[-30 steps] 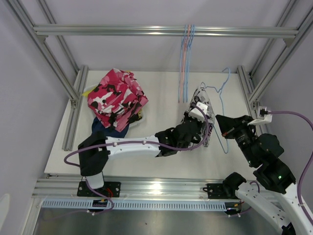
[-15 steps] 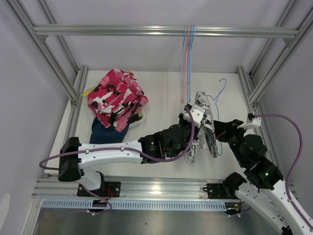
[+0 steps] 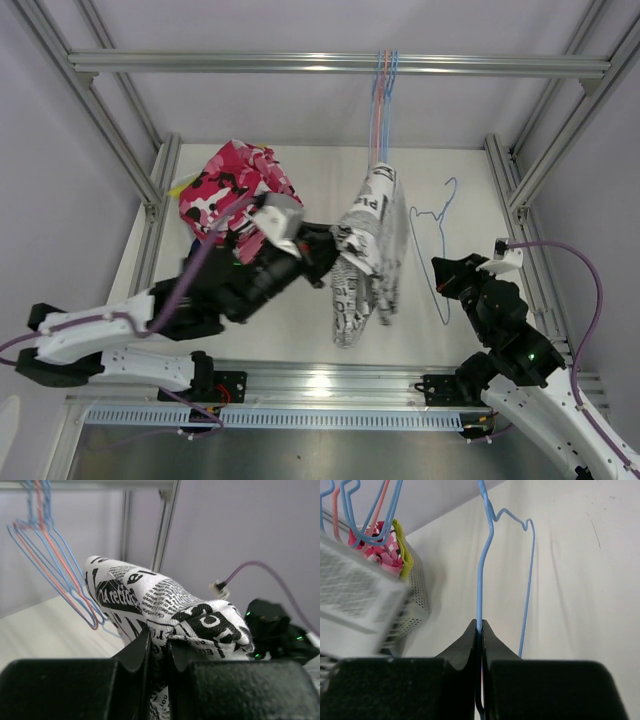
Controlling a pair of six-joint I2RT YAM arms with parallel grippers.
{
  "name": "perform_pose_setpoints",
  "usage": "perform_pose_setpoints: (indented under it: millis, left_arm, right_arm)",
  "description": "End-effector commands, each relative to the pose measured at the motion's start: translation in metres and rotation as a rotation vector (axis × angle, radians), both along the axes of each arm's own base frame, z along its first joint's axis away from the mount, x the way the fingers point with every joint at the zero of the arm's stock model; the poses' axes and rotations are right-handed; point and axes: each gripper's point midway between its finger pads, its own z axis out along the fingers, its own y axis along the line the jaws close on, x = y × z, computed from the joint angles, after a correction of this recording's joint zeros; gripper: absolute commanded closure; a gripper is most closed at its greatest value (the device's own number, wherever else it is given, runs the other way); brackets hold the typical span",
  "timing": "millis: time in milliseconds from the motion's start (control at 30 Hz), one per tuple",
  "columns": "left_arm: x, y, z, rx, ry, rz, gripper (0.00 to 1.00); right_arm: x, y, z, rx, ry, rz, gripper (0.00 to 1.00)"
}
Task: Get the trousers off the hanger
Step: Remove the trousers from the hanger, then place the trousers in the bin.
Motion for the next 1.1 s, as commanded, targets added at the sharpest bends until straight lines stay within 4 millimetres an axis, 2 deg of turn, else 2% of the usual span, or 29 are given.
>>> perform_pose_setpoints:
  millis: [0,33,100,133,200,233,267,300,333,367,400,433,500,533,567,600,633,667,733,800,833,867,967,1000,1067]
  left_arm:
    - [-0.021,0.052,0.061,-0.211,-0.021,-0.082,0.99]
    - [-0.024,0.071,0.066,-0.226,-0.026,-0.084,1.0]
    - [-0.03,0.088,0.07,-0.238,-0.041,-0.103,1.0]
    - [-0.034,0.108,0.074,-0.257,-0.047,-0.112,1.0]
    - [-0.041,0.126,0.079,-0.276,-0.064,-0.137,0.99]
    - [-0.042,0.134,0.079,-0.283,-0.065,-0.136,0.99]
    - [-0.043,0.155,0.082,-0.317,-0.07,-0.123,0.99]
    - [-0.041,0.164,0.079,-0.331,-0.065,-0.102,1.0]
    - [-0.032,0.18,0.077,-0.361,-0.046,-0.032,1.0]
    - [-0.026,0.206,0.078,-0.427,-0.037,0.026,0.99]
    - [-0.017,0.215,0.069,-0.443,-0.014,0.091,0.99]
    - [-0.002,0.237,0.062,-0.477,0.023,0.216,1.0]
    - [0.008,0.264,0.056,-0.54,0.015,0.332,1.0]
    - [0.019,0.283,0.047,-0.543,0.042,0.454,1.0]
    - [0.025,0.288,0.039,-0.535,0.047,0.523,1.0]
    - [0.032,0.291,0.028,-0.44,-0.003,0.615,1.0]
    - [0.033,0.311,0.038,-0.567,0.017,0.683,1.0]
    - [0.036,0.318,0.032,-0.557,-0.002,0.762,1.0]
    - [0.043,0.315,0.023,-0.522,-0.002,0.848,1.0]
    - [0.049,0.323,0.019,-0.605,0.061,0.935,1.0]
    - [0.059,0.313,-0.003,-0.478,0.085,0.991,1.0]
    - [0.062,0.321,-0.004,-0.614,0.141,1.03,0.99]
    - [0.072,0.335,-0.029,-0.599,0.189,1.197,1.0]
    - [0.076,0.335,-0.032,-0.647,0.2,1.218,0.99]
    - [0.09,0.332,-0.04,-0.638,0.197,1.264,0.99]
  right_arm:
    - [0.002,-0.007,0.005,0.016,-0.023,-0.044,1.0]
    - [0.002,-0.007,0.004,0.014,-0.02,-0.044,1.0]
    - [0.002,-0.007,0.001,0.011,-0.012,-0.045,1.0]
    - [0.002,-0.008,-0.003,0.008,-0.006,-0.046,1.0]
    - [0.002,-0.007,-0.006,0.006,-0.001,-0.045,1.0]
    - [0.002,-0.007,-0.008,0.004,0.003,-0.045,1.0]
    - [0.003,-0.007,-0.012,0.002,0.008,-0.047,1.0]
    - [0.003,-0.006,-0.013,0.001,0.011,-0.048,1.0]
    - [0.003,-0.006,-0.014,0.003,0.014,-0.047,1.0]
    - [0.004,-0.006,-0.018,-0.004,0.021,-0.046,1.0]
    - [0.004,-0.006,-0.02,-0.007,0.024,-0.046,1.0]
    - [0.004,-0.005,-0.021,-0.006,0.025,-0.047,1.0]
    - [0.005,-0.004,-0.025,-0.009,0.031,-0.047,1.0]
    - [0.006,-0.004,-0.025,-0.008,0.029,-0.045,1.0]
    - [0.007,-0.003,-0.026,-0.009,0.031,-0.045,1.0]
    - [0.008,-0.002,-0.028,-0.012,0.038,-0.046,1.0]
    - [0.009,-0.001,-0.03,-0.014,0.04,-0.046,1.0]
    - [0.01,-0.001,-0.031,-0.018,0.041,-0.047,1.0]
    - [0.012,0.0,-0.035,-0.024,0.05,-0.05,1.0]
    - [0.014,0.001,-0.039,-0.029,0.055,-0.05,1.0]
    - [0.014,0.002,-0.042,-0.03,0.059,-0.049,1.0]
    - [0.015,0.003,-0.043,-0.031,0.061,-0.046,1.0]
    - [0.017,0.005,-0.046,-0.036,0.066,-0.042,1.0]
    - [0.018,0.005,-0.047,-0.038,0.068,-0.042,1.0]
    - [0.02,0.007,-0.048,-0.042,0.069,-0.038,1.0]
